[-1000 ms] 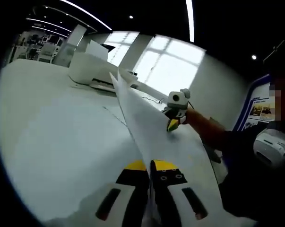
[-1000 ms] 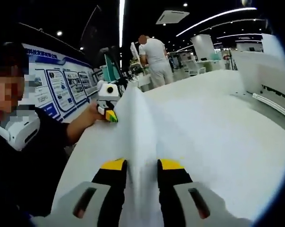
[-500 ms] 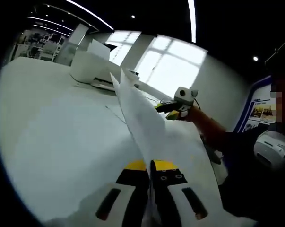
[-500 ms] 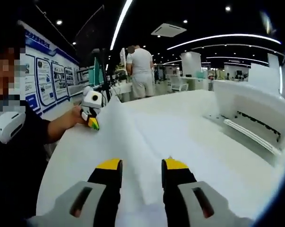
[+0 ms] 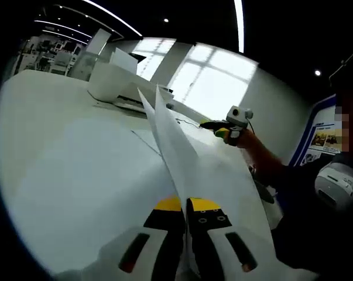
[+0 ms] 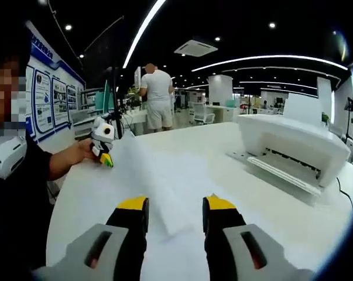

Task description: Organize the stack of printing papers by aligning and flattening the scattered papers on the table

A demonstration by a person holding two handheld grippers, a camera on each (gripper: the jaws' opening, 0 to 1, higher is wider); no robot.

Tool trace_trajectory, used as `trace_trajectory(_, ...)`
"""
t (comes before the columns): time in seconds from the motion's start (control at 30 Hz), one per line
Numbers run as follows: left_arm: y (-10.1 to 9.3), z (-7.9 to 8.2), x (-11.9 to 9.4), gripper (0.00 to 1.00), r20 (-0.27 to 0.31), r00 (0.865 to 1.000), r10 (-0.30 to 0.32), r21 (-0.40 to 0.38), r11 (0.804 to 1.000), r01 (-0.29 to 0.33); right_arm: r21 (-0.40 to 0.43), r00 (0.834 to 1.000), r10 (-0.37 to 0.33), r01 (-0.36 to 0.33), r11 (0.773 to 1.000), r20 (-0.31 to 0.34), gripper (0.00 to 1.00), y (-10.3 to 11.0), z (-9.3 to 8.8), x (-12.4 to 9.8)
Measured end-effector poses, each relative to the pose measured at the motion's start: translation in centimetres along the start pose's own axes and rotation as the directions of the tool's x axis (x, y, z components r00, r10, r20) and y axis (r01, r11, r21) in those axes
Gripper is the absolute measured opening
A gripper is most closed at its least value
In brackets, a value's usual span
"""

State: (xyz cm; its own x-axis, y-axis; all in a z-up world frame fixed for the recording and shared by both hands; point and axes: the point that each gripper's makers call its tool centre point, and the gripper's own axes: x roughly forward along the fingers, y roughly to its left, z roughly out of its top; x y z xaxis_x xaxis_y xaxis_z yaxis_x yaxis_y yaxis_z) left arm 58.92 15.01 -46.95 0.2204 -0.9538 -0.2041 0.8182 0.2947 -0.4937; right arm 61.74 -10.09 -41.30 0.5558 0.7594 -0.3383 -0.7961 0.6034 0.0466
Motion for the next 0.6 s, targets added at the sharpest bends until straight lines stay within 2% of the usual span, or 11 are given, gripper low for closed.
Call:
trace_trajectory(0.4, 0.1, 0.0, 0.0, 0.07, 0.001, 1.0, 0.0, -0.003, 1.0, 0.0, 0.041, 0.994, -0.111, 0.111, 0.993, 0.02, 0.35, -1.6, -0.6, -5.1)
trace_trajectory(0.6, 0.0, 0.0, 0.0, 0.06, 0.002, 1.0, -0.002, -0.001, 1.0, 0.002, 0.059, 0.99, -0.137, 0.136, 0.989, 0.017, 0.38, -1.4, -1.3, -6.3)
